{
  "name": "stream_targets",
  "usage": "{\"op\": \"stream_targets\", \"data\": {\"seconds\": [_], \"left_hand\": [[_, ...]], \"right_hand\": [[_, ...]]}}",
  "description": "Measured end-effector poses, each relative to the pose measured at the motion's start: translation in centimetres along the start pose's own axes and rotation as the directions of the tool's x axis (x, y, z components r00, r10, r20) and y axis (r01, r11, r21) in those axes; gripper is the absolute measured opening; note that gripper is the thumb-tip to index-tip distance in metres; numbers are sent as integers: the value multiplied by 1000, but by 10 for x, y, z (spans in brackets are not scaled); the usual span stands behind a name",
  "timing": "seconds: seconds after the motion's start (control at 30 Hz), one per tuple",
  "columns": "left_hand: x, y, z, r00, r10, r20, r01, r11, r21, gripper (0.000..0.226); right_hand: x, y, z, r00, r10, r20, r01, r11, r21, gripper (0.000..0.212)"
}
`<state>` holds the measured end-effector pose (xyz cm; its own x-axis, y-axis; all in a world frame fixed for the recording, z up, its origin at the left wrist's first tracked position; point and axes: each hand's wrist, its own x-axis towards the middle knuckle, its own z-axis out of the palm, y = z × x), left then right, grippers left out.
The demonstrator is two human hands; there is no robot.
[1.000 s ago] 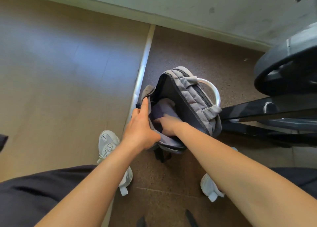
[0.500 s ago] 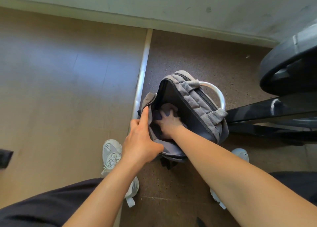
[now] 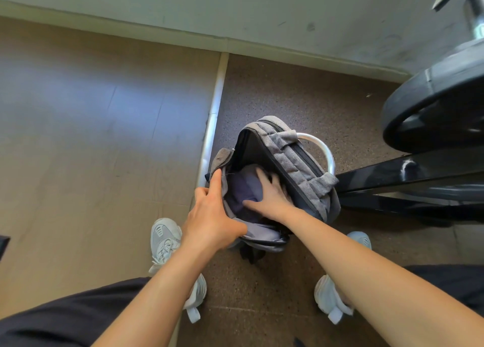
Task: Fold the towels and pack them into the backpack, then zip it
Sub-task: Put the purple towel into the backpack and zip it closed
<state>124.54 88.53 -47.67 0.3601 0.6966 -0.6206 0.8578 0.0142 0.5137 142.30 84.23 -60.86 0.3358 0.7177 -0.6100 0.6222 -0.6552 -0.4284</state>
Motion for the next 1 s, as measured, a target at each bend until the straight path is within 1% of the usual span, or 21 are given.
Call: {"op": "stream_targets", "data": {"seconds": [0.07,0.17,0.23,0.3,0.4,0.5,0.53,0.6,0.67,0.7,0.77,0.8,0.87,0.9,0.93,1.0], "left_hand": [[-1,-1,1,1000,6,5,-6,1000,-5,119],[0,-2,3,1000,17,-2,-17,1000,-9,120],[1,-4,4,1000,23,-8,-23,1000,2,120],[2,-5,4,1000,18,-7,-18,1000,14,122],[4,-6,5,1000,14,5,-14,1000,28,124],[6,-5,5,1000,11,18,-12,999,34,125],[6,-5,5,1000,11,22,-12,999,32,126],[7,-5,6,1000,11,27,-11,1000,20,127],[7,-5,6,1000,10,23,-10,1000,2,127],[7,-6,6,1000,10,23,-10,1000,-7,127],[7,-6,7,1000,11,25,-11,1000,-17,126],[7,-7,7,1000,12,24,-12,1000,-18,126],[7,-9,8,1000,10,24,-9,1000,-16,126],[7,-9,8,1000,7,24,-7,1000,-15,126],[7,-10,8,1000,3,24,-3,1000,-15,127],[7,-9,8,1000,0,27,0,1000,-11,126]], "right_hand": [[5,5,0,997,75,-12,-74,994,86,115],[18,2,2,997,72,-2,-71,986,151,119],[27,-6,7,996,69,48,-76,985,153,118],[38,-12,8,985,108,134,-129,979,156,113],[51,-13,1,948,185,257,-229,962,152,110],[53,-11,0,933,204,297,-268,944,192,101],[52,-10,2,932,208,297,-272,943,193,101],[48,-10,5,940,220,262,-265,952,152,115],[40,-14,9,962,210,176,-232,966,115,128],[36,-16,12,974,193,116,-204,975,91,129],[28,-22,17,990,144,2,-144,989,35,125],[27,-25,19,992,126,-18,-125,992,34,122],[29,-32,24,989,145,24,-146,987,59,122],[31,-35,29,986,161,49,-163,986,32,124],[34,-37,34,983,174,55,-172,984,-36,124],[39,-41,44,985,175,16,-168,964,-208,121]]}}
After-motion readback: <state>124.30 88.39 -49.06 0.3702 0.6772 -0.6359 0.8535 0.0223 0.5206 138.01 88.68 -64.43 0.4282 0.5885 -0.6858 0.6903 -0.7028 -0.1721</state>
